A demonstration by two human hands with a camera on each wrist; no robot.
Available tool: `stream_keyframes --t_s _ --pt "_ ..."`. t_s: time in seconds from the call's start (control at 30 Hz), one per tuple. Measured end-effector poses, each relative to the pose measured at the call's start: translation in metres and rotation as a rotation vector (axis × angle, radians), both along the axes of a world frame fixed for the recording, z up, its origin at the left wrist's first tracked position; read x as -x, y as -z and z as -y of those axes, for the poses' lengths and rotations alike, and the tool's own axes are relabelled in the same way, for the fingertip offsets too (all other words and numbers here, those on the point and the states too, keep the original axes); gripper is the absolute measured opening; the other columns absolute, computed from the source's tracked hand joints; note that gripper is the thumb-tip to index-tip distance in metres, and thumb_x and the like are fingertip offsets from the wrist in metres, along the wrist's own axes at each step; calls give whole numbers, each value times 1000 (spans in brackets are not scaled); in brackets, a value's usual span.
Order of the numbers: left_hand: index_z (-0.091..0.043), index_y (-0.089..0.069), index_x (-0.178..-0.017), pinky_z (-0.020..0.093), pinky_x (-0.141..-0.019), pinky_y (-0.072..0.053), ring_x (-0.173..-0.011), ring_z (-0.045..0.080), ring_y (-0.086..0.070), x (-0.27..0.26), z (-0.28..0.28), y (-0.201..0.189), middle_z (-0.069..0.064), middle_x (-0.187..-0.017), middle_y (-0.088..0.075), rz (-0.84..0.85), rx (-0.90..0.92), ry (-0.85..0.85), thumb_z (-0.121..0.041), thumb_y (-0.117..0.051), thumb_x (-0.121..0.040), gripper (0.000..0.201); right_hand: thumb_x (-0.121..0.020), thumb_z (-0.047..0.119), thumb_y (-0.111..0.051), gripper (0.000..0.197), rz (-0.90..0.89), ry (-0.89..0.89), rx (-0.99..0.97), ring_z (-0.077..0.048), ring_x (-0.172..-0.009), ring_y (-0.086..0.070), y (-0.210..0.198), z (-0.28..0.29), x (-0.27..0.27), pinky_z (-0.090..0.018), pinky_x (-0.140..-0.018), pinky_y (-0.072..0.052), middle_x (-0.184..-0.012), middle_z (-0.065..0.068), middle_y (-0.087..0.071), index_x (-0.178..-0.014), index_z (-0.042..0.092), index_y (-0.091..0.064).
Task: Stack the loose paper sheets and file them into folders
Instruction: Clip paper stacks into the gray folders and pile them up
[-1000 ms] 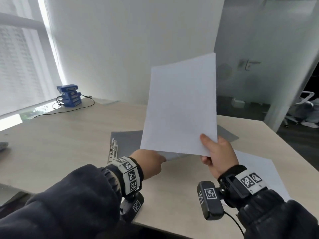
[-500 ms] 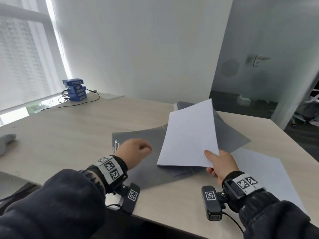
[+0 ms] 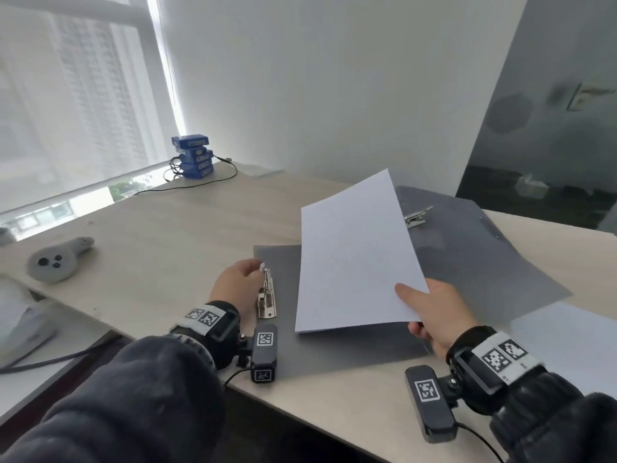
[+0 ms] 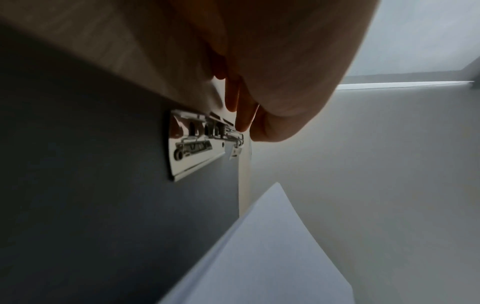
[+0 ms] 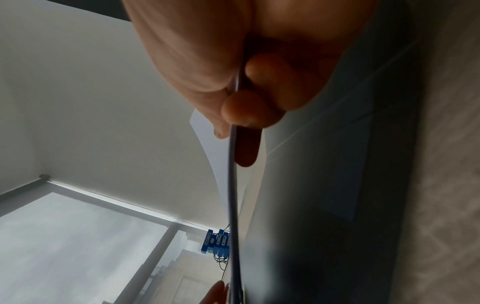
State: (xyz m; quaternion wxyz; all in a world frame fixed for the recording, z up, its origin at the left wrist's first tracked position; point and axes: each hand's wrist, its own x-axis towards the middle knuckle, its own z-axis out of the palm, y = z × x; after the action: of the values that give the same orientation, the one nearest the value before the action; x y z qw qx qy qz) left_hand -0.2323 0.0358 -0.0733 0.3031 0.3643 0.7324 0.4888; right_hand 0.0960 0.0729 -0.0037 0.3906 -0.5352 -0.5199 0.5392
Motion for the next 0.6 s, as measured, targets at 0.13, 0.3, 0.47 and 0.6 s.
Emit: stream_keyframes --t_s 0.13,0.3,0.47,0.6 --pt "-59 -59 -116 51 -88 -59 -100 22 -73 4 -5 7 -20 -105 -74 -67 57 11 -54 -46 -63 55 -98 17 -64 10 -6 -46 44 -11 -48 -46 13 -1 12 -20 -38 -33 -76 1 -69 -97 9 -71" --pt "-58 -63 -110 54 -85 -60 -98 25 -74 4 -3 6 -16 -100 -76 -60 39 -10 -52 -42 -60 54 -97 15 -64 9 -7 -104 74 -10 -50 -47 25 0 15 -19 -36 -31 -75 0 -68 -98 8 -70" --pt "-51 -69 -104 55 -85 -59 -92 25 -74 -9 6 -12 -15 -95 -77 -34 -17 -23 -40 -46 -65 47 -97 15 -63 10 66 -201 60 -7 -45 -44 26 2 13 -19 -37 -31 -65 5 -65 -96 8 -70" --pt "-50 -71 -98 55 -85 -60 -89 26 -74 -15 10 -18 -12 -89 -77 -14 -32 -40 -31 -46 -73 40 -97 16 -64 8 105 -240 50 -11 -49 -43 25 1 13 -21 -39 -31 -61 6 -63 -97 10 -69"
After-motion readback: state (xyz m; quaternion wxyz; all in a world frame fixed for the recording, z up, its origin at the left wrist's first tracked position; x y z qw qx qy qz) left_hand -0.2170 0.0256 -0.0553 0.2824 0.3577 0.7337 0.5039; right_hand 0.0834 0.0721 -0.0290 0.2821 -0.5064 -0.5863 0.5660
